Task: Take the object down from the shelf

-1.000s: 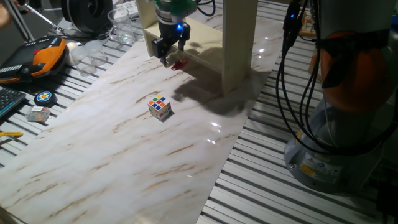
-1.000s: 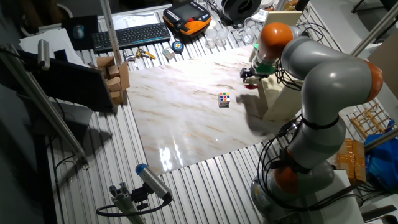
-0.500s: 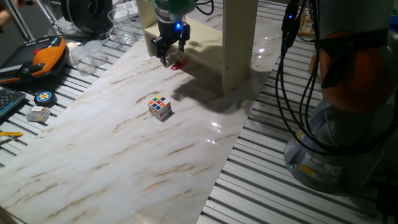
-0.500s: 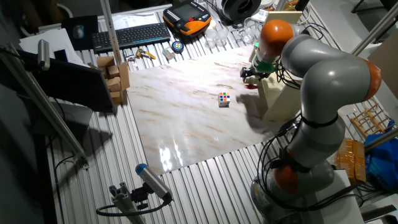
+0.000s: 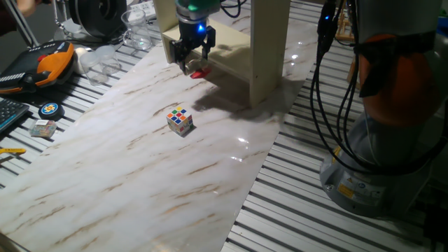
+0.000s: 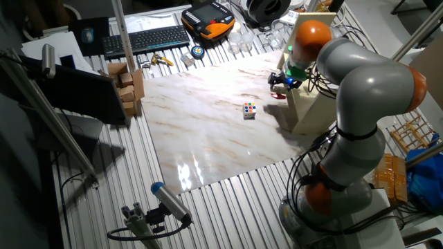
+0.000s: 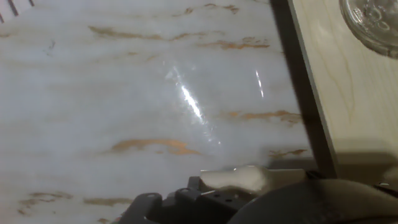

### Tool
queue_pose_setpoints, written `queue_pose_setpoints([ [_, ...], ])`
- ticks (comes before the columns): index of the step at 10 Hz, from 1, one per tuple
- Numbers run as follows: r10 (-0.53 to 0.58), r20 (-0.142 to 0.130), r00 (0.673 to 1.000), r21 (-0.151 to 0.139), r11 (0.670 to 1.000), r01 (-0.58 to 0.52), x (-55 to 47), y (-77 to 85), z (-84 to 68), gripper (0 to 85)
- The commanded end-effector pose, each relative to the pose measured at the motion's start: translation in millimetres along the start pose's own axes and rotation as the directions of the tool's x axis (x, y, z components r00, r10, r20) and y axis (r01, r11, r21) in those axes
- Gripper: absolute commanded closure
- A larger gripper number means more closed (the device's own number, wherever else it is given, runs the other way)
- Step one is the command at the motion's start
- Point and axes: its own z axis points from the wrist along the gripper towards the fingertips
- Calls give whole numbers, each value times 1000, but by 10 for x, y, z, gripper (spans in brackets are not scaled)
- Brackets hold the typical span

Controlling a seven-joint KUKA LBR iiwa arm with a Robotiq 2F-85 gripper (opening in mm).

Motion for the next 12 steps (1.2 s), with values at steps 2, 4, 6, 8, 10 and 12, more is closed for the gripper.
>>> queue_pose_setpoints([
  [2, 48, -22, 999, -9, 999, -48, 4, 150, 6, 850],
  [4, 67, -6, 998, -3, 998, -67, 33, 344, 109, 850],
  [6, 68, 28, 997, 11, 998, -68, 61, 458, 244, 850],
  [8, 59, 38, 998, 16, 998, -60, 79, 519, 311, 850],
  [10, 24, 39, 999, 27, 999, -25, 54, 502, 339, 850],
  [12, 13, 48, 999, 22, 1000, -14, 30, 479, 469, 850],
])
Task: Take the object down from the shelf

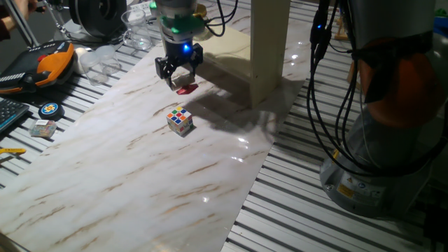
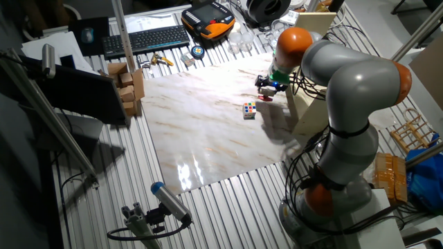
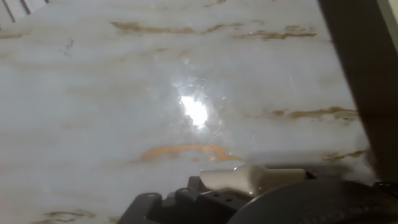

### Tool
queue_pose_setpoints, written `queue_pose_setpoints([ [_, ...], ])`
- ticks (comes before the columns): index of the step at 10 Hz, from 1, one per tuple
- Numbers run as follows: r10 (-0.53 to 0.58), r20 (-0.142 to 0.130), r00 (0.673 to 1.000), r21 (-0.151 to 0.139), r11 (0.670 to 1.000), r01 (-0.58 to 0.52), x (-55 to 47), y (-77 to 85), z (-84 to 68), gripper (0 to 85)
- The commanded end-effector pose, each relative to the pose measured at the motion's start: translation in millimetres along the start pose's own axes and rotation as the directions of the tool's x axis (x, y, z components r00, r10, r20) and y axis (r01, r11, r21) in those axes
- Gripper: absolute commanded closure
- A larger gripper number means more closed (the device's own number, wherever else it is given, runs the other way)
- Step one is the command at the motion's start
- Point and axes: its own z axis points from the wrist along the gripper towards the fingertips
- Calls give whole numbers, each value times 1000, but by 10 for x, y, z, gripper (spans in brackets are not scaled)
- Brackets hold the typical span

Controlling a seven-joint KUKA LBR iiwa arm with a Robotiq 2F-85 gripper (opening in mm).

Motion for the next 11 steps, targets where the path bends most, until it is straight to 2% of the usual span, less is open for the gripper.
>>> queue_pose_setpoints([
  [1, -1, -2, 1000, 1, 1000, 1, 7, 0, 34, 850],
  [4, -6, -24, 1000, -13, 1000, 6, 26, -24, 141, 850],
  [9, -17, -21, 1000, -18, 1000, 16, 64, -31, 312, 850],
  [11, -23, -24, 999, -11, 1000, 23, 67, -39, 328, 850],
])
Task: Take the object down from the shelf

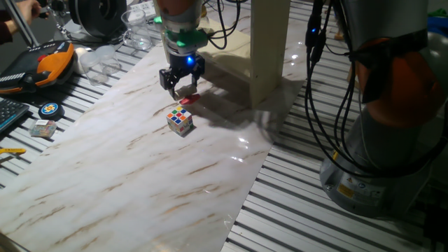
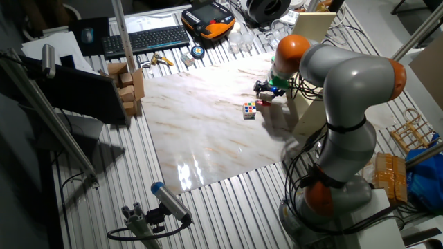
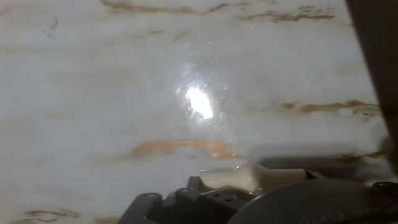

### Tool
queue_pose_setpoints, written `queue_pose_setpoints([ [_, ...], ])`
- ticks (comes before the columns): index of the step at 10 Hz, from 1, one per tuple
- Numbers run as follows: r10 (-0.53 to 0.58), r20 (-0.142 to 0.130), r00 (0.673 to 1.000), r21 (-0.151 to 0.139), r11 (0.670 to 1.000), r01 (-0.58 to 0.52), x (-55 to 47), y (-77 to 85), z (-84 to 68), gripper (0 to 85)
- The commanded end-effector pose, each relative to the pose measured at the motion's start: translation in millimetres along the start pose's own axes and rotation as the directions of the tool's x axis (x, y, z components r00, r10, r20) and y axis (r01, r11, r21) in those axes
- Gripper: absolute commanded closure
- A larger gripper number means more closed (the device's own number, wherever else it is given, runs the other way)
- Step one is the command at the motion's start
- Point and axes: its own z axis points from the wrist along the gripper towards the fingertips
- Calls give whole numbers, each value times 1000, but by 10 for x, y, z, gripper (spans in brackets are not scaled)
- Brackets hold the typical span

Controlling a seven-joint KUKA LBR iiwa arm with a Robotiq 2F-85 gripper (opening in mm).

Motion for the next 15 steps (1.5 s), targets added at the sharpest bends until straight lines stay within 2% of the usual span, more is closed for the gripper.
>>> queue_pose_setpoints([
  [1, -6, -1, 1000, 2, 1000, 6, 3, -3, 11, 850],
  [7, -23, 22, 999, -1, 1000, 23, 33, -17, 129, 850],
  [11, -24, 18, 1000, -9, 1000, 24, 52, -6, 175, 850],
  [15, -37, 16, 999, 1, 999, 37, 79, 2, 237, 850],
])
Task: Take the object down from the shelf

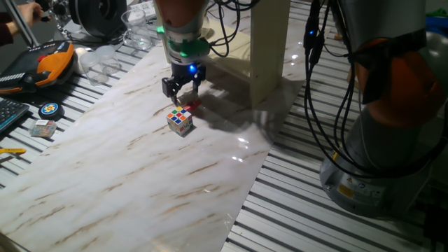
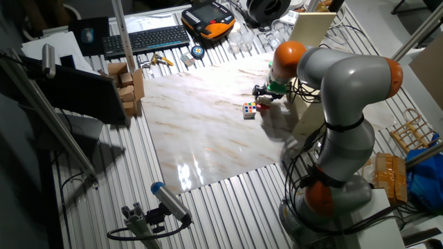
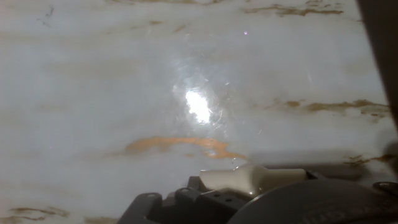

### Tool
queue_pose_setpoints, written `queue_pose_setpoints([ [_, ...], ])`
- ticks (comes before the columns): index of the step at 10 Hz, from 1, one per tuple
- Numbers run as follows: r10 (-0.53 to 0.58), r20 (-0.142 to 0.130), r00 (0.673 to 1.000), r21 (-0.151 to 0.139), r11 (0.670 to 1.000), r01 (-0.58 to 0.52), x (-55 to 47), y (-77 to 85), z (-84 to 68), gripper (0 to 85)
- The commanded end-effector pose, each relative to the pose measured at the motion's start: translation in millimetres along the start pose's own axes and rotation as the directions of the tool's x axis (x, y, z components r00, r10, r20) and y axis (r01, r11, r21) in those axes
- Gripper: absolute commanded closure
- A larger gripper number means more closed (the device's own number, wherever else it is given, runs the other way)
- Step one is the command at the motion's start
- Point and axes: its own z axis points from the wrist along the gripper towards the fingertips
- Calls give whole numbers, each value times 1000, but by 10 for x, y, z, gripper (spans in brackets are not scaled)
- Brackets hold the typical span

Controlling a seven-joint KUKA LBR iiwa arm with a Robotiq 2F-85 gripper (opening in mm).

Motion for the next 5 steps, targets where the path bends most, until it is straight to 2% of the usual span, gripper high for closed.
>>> queue_pose_setpoints([
  [1, -1, 0, 1000, 0, 1000, 1, 0, -1, 5, 850],
  [4, -17, -5, 1000, -1, 1000, 17, 3, 0, 12, 850],
  [5, -13, 4, 1000, 5, 1000, 12, 3, 0, 15, 680],
])
